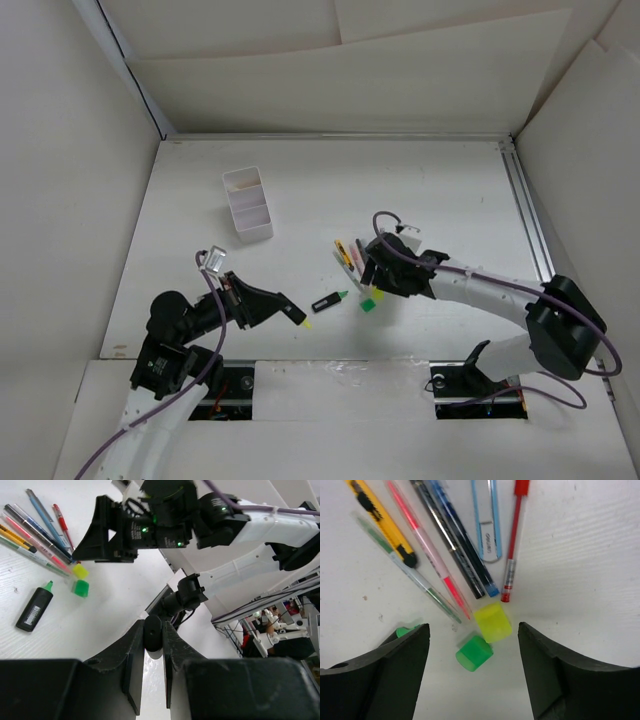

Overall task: Sort the stationery into containers
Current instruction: Move the pen cap to the center of the board.

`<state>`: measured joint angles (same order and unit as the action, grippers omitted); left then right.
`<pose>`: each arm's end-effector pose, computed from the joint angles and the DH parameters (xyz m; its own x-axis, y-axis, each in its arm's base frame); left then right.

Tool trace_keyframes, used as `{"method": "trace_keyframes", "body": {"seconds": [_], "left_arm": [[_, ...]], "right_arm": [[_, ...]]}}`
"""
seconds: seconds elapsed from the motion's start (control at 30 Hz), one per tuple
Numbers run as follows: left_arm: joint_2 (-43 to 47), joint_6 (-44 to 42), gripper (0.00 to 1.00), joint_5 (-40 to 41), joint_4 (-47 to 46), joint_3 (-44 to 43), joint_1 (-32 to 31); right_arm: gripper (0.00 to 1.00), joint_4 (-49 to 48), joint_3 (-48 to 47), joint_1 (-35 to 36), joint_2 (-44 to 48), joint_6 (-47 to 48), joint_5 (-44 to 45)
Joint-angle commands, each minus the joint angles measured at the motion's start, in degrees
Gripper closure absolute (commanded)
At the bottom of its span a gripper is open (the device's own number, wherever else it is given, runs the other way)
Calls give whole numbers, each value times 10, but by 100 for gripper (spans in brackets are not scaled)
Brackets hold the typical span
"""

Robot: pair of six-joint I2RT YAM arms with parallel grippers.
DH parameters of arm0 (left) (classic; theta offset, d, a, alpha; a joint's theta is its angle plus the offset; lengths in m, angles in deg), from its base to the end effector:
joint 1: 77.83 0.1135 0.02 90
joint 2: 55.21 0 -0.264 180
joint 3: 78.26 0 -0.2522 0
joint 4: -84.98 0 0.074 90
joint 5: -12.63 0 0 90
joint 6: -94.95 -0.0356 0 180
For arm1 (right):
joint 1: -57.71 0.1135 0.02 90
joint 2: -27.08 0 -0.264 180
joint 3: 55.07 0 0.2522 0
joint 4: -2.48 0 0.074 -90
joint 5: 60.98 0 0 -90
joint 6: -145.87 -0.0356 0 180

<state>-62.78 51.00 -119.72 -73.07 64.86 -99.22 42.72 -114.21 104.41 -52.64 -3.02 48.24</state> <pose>0.0636 -0.0507 0.2846 -0.5591 -0.3524 -0.7504 0.7047 0.2748 -0.6541 0.1878 0.1822 0.1907 -0.8035 0.3262 -0.4980 0.2145 0.9390 0.2689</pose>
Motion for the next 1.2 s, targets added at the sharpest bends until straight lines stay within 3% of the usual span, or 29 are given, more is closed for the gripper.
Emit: {"method": "trace_keyframes", "body": {"seconds": [0.0, 0.07, 0.2, 0.23, 0.3, 0.43, 0.47, 0.57, 0.67, 0.73, 1.07, 1.17], "left_arm": [[-14, -22, 100, 10, -9, -17, -1], [-14, -22, 100, 10, -9, -17, -1], [-26, -29, 100, 21, -9, -17, -1], [-31, -37, 100, 21, -3, -17, -1], [-37, -45, 100, 35, 4, -17, -1], [-59, -46, 100, 35, -11, -11, -1], [-69, -40, 100, 35, -21, -11, -1], [-93, -40, 100, 35, -34, -5, -1], [-110, -40, 100, 35, -48, -5, -1], [-117, -40, 100, 40, -53, -5, -1], [-128, -35, 100, 51, -64, -5, -1], [-128, -35, 100, 51, -64, -5, -1]], "right_arm": [[25, 57, -58, 7, 9, 72, 49], [32, 75, -74, 12, -7, 99, 56], [84, 97, -80, 24, -36, 148, 77], [88, 97, -81, 24, -36, 156, 83], [87, 97, -81, 30, -36, 180, 88], [54, 104, -87, 30, -61, 234, 87], [41, 104, -93, 30, -75, 250, 87], [34, 81, -93, 30, -89, 278, 77], [34, 45, -88, 30, -95, 294, 55], [43, 30, -88, 24, -106, 294, 44], [60, -13, -64, 24, -119, 286, 24], [53, -2, -38, 24, -89, 250, 49]]}}
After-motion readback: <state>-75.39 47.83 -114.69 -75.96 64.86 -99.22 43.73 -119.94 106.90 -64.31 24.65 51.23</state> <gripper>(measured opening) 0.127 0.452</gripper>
